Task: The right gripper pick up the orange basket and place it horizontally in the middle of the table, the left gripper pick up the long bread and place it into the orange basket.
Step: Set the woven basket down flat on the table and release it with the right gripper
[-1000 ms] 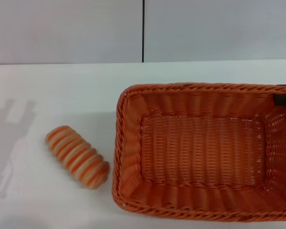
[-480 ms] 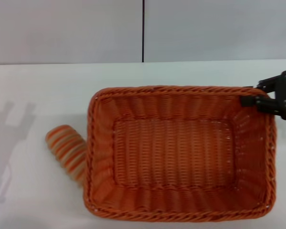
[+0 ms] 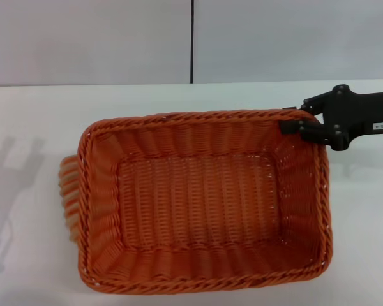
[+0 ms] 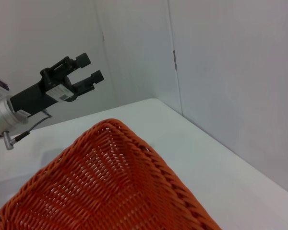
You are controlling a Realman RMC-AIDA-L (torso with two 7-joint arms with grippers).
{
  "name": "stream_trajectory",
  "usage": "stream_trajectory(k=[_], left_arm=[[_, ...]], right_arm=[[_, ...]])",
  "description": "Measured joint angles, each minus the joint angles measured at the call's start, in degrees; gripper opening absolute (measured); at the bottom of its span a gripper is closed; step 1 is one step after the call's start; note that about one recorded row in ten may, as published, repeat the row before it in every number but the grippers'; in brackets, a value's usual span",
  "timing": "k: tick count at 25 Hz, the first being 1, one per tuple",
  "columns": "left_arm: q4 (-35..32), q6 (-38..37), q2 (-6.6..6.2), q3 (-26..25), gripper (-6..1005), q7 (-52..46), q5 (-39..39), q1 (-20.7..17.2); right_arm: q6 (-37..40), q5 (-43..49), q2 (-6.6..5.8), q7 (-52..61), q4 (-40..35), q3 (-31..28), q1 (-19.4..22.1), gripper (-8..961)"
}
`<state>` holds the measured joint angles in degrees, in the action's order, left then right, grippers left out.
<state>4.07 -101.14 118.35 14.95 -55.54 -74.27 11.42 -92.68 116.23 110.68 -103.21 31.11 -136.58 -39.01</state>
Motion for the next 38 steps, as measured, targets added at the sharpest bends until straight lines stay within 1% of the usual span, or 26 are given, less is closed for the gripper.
stream_trajectory(k=[4,6,7,10,11,12,14,16,22,30,38], left_arm=[[-0.1,0.1,-0.05,0.0,813,-0.1,0.0,0.0],[-0.1,0.1,-0.13,0.0,813,-0.1,0.0,-0.1],[-0.1,0.1,-0.14,0.0,813,-0.1,0.0,-0.1],[-0.2,0.2,-0.15,0.0,813,-0.1,0.0,-0.3],[-0.2,0.4,-0.15,-0.2,813,-0.1,0.0,-0.4],[-0.2,0.4,-0.15,-0.2,814,-0.1,0.0,-0.4],[-0.2,0.5,-0.15,-0.3,814,-0.1,0.0,-0.3],[-0.3,0.5,-0.15,-0.3,814,-0.1,0.0,-0.1],[-0.5,1.6,-0.14,-0.2,814,-0.1,0.0,1.1],[-0.5,1.4,-0.15,-0.3,813,-0.3,0.0,1.2],[-0.5,1.5,-0.14,-0.4,813,-0.3,0.0,1.3]], right_arm=[[0.1,-0.1,0.13,-0.1,-0.5,-0.1,-0.2,172],[-1.4,-0.5,0.06,0.3,-0.3,-0.9,1.2,172],[-1.4,-0.5,0.06,0.3,-0.3,-0.9,1.2,173],[-3.7,-0.7,-0.91,0.5,0.0,-3.1,3.7,173],[-5.7,-0.8,-1.71,0.7,0.2,-5.1,5.2,173],[-5.7,-0.8,-1.71,0.7,0.2,-5.1,5.2,173],[-7.4,-0.8,-2.38,0.9,0.5,-6.5,6.4,174],[-8.3,-0.8,-2.73,1.2,1.2,-7.2,7.7,174],[-8.0,-0.8,-2.74,1.3,1.3,-7.2,8.0,173],[-7.1,-0.5,-2.58,1.3,1.2,-7.0,7.3,174],[-5.5,-0.3,-1.80,1.0,0.6,-6.1,5.9,173]])
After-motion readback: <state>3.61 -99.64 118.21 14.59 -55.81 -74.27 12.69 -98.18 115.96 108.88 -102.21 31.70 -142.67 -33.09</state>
